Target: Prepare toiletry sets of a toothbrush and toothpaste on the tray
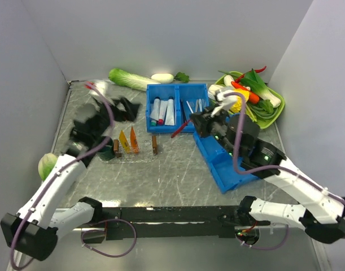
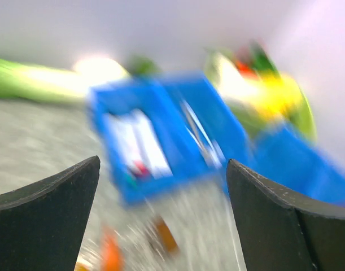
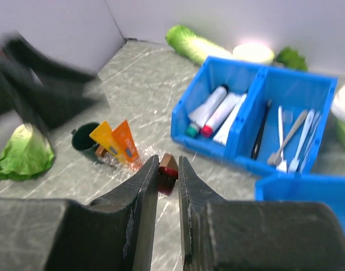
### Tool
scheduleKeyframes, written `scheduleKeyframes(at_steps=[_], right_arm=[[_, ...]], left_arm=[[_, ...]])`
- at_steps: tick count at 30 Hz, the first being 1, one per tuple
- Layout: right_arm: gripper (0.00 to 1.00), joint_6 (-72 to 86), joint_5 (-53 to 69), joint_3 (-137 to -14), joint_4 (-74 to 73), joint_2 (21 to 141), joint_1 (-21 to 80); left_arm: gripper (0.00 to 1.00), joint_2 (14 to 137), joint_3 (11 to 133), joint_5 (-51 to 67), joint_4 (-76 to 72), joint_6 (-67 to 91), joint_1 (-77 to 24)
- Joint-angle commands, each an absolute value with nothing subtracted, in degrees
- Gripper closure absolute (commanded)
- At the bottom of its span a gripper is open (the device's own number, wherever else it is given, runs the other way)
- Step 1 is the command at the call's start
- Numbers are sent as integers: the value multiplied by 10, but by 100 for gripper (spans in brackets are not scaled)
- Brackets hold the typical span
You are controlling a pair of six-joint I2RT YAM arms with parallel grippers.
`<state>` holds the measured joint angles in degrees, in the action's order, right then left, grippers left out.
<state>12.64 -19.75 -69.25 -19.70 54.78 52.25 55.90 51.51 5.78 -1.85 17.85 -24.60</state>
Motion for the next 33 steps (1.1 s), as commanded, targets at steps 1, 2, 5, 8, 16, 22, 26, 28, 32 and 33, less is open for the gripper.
scheduleKeyframes(at_steps=[1, 2, 5, 8, 16, 22, 26, 28, 32, 33], right_arm=[[100, 61, -245, -751, -127, 627, 565], [100, 55, -255, -758, -119, 642, 576], [100, 31, -270, -787, -93, 700, 601], [100, 28, -266, -804, -67, 755, 610], [100, 19, -246, -860, -40, 883, 616], [100, 21, -243, -895, -46, 943, 617], [100, 32, -240, -916, -71, 966, 617], [100, 37, -239, -916, -75, 969, 618], [100, 41, -247, -906, -80, 971, 620], [100, 40, -253, -904, -82, 973, 619]], left_arm=[[4, 583, 605, 51, -20, 242, -129], [3, 585, 606, 47, -25, 245, -98], [3, 587, 565, 55, -63, 264, -36], [4, 579, 544, 50, -59, 255, -15], [2, 583, 542, 22, -43, 204, -14], [3, 593, 548, 40, -40, 207, -14], [2, 595, 550, 43, -39, 207, -13], [3, 597, 550, 48, -37, 209, -11], [3, 599, 552, 59, -38, 214, -10], [3, 600, 551, 60, -39, 215, -9]])
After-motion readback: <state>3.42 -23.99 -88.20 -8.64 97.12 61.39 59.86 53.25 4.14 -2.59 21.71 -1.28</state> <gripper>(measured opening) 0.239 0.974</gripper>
